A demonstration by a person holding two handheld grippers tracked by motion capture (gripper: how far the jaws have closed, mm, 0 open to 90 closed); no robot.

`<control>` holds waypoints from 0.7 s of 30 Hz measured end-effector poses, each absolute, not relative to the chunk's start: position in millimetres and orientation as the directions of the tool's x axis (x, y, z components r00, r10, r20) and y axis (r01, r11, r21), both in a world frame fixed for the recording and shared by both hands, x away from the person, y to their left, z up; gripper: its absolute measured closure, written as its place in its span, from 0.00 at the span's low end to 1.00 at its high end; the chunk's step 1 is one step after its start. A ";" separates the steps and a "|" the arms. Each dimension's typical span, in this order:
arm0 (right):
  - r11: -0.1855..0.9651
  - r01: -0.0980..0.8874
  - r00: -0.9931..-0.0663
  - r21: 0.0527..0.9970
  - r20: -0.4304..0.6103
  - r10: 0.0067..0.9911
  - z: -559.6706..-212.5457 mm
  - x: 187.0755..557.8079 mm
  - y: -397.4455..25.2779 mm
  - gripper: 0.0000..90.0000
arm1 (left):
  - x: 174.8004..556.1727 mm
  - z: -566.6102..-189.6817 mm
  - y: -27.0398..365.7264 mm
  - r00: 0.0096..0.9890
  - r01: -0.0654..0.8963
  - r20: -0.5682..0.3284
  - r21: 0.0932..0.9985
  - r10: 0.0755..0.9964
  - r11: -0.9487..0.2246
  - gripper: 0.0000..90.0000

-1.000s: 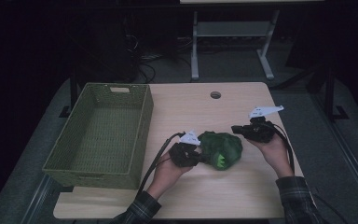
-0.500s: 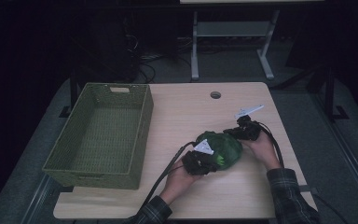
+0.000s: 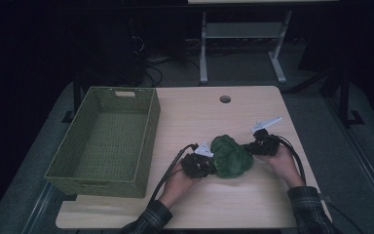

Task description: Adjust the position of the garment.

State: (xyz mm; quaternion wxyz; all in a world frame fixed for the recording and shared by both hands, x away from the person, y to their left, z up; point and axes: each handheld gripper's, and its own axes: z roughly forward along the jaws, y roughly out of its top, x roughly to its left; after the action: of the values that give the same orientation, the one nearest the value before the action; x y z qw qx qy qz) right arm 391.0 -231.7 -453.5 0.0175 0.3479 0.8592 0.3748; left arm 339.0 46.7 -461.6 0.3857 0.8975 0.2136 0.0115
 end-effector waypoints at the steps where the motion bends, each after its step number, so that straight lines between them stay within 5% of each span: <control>1: 0.480 0.587 -0.759 0.652 0.236 0.607 -454.4 388.1 -232.3 1.00 | 339.0 -461.6 46.7 0.908 0.374 -0.144 0.697 0.392 -0.611 1.00; 13: 0.496 0.564 -0.782 0.660 0.232 0.579 -457.8 350.8 -232.1 1.00 | 344.5 -461.6 70.7 0.899 0.385 -0.132 0.692 0.417 -0.611 1.00; 16: 0.466 0.569 -0.765 0.677 0.228 0.602 -455.3 345.3 -236.6 0.96 | 344.6 -460.6 73.1 0.902 0.377 -0.126 0.693 0.412 -0.614 0.99; 21: 0.405 0.545 -0.730 0.735 0.177 0.660 -449.4 333.6 -250.6 0.76 | 342.7 -455.9 76.5 0.907 0.365 -0.119 0.701 0.404 -0.613 0.92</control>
State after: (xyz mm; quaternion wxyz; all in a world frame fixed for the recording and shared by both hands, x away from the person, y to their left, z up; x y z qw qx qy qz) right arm 333.6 -250.6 -449.4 0.0707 0.3608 0.8350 0.4094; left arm 342.7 76.5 -455.9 0.3842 0.8977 0.2142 0.0254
